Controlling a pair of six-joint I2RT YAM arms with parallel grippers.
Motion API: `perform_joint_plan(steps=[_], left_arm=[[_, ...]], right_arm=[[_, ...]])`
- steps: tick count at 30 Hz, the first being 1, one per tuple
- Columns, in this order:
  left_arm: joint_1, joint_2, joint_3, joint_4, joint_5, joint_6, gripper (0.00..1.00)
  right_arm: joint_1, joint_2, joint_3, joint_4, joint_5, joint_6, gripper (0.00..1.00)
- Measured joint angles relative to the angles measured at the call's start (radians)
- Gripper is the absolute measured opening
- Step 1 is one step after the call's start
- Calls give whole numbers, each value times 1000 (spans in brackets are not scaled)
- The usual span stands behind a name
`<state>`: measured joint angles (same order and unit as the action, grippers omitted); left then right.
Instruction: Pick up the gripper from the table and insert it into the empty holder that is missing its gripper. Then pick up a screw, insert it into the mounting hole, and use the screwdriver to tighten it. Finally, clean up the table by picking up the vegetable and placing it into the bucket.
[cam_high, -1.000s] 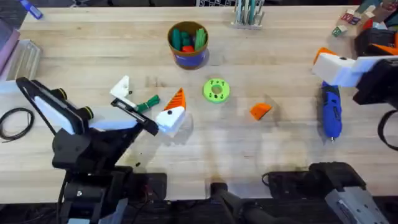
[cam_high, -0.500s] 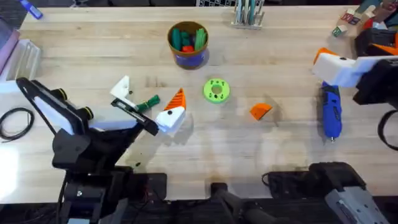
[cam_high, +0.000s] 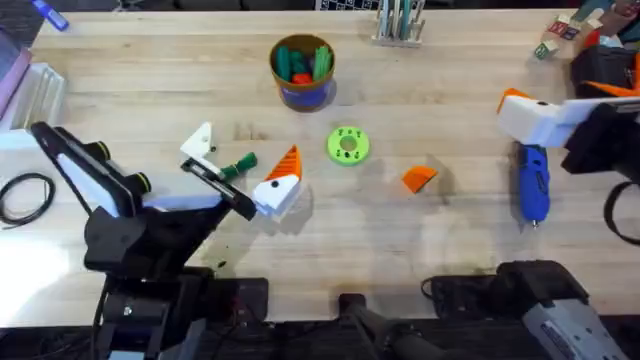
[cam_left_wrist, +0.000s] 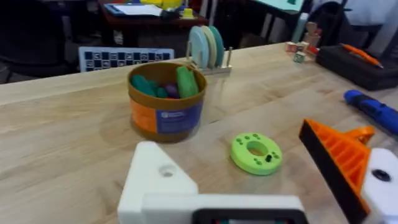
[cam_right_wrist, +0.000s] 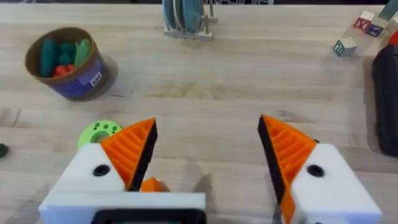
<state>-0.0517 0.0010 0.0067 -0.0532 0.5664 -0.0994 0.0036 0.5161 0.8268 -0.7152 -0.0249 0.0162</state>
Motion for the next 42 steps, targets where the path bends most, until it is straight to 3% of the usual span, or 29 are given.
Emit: perform_joint_plan(steps=[8, 14, 20, 30, 33, 39, 42], left_arm=[[0, 0, 0, -8, 222, -1, 987], [0, 0, 0, -17, 327, -4, 987], [0, 0, 0, -19, 356, -7, 985], [0, 0, 0, -20, 359, -7, 987], [0, 0, 0, -20, 359, -7, 987], [0, 0, 0, -20, 362, -7, 987], [0, 0, 0, -20, 362, -7, 986]], right_arm=[[49, 229, 70, -73, -63, -70, 991], [202, 426, 160, -260, -82, -151, 991], [287, 591, 160, -336, -89, -182, 991], [321, 755, 160, -338, -89, -181, 990], [321, 791, 160, -333, -89, -180, 882], [321, 846, 160, -332, -89, -177, 773], [321, 857, 160, -331, -89, -177, 645]])
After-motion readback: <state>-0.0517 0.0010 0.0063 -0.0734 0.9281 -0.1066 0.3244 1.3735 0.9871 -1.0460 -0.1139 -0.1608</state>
